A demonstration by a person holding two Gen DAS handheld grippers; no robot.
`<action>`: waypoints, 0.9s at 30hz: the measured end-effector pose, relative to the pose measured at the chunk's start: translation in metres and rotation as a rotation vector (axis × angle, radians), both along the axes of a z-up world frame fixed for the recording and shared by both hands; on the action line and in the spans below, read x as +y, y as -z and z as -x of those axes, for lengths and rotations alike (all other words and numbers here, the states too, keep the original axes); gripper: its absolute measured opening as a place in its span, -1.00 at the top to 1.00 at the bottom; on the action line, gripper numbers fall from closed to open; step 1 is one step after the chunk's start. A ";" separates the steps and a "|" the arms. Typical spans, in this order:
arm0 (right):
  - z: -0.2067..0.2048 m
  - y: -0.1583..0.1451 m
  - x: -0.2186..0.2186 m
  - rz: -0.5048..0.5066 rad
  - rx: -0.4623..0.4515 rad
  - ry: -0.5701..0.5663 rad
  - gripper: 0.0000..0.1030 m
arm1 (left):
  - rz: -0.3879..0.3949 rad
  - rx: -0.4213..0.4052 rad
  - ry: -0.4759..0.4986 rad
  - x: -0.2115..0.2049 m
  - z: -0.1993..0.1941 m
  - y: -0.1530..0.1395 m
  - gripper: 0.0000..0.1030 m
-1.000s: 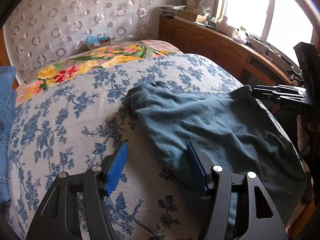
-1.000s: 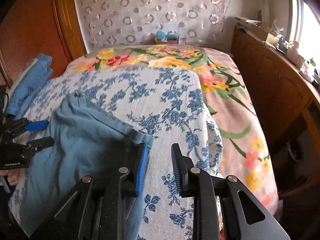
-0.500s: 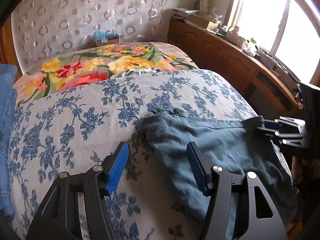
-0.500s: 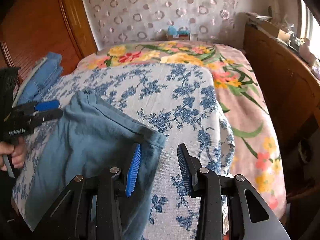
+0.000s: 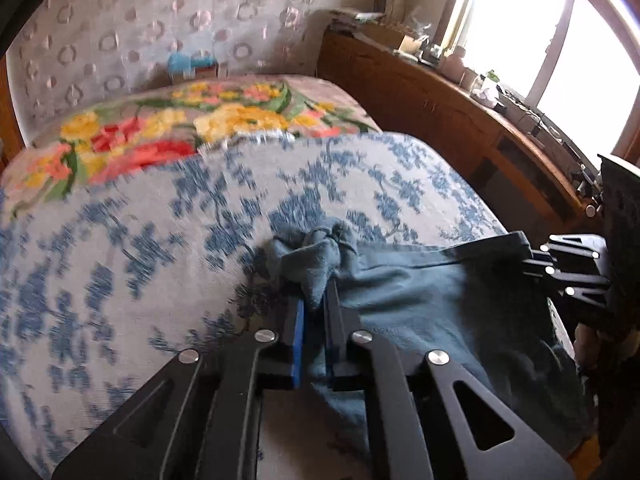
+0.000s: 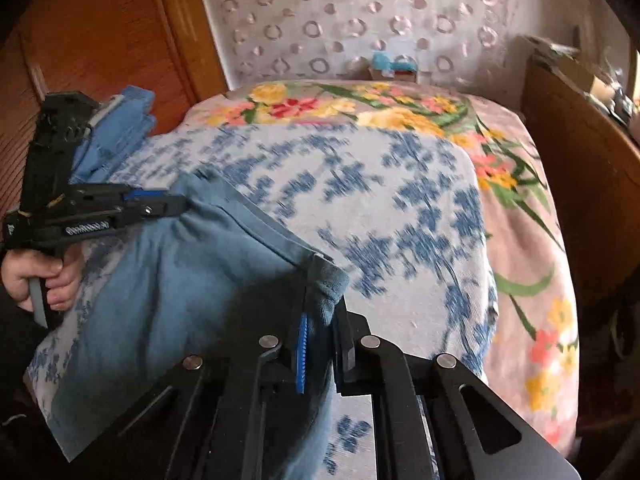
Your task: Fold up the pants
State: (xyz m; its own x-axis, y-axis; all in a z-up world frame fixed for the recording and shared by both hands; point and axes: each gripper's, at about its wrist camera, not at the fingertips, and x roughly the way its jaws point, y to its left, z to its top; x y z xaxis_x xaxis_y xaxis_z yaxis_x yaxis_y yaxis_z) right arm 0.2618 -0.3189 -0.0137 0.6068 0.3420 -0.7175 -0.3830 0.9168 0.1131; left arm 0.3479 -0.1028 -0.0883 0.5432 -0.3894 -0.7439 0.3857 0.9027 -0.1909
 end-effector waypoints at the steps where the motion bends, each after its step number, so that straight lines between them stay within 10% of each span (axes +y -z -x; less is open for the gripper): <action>1: 0.001 -0.005 0.003 -0.002 -0.011 -0.011 0.83 | 0.010 -0.018 -0.001 0.004 0.005 -0.008 0.85; 27: 0.175 -0.154 0.053 -0.064 -0.448 -0.108 0.85 | 0.105 -0.504 -0.124 0.110 0.187 -0.195 0.86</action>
State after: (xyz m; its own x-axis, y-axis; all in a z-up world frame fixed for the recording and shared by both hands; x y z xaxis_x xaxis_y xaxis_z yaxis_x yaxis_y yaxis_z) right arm 0.0864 -0.2664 0.1404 0.8108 0.4551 -0.3680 -0.4998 0.8656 -0.0306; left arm 0.1612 0.0074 0.1063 0.8701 -0.3576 -0.3392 0.3442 0.9334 -0.1012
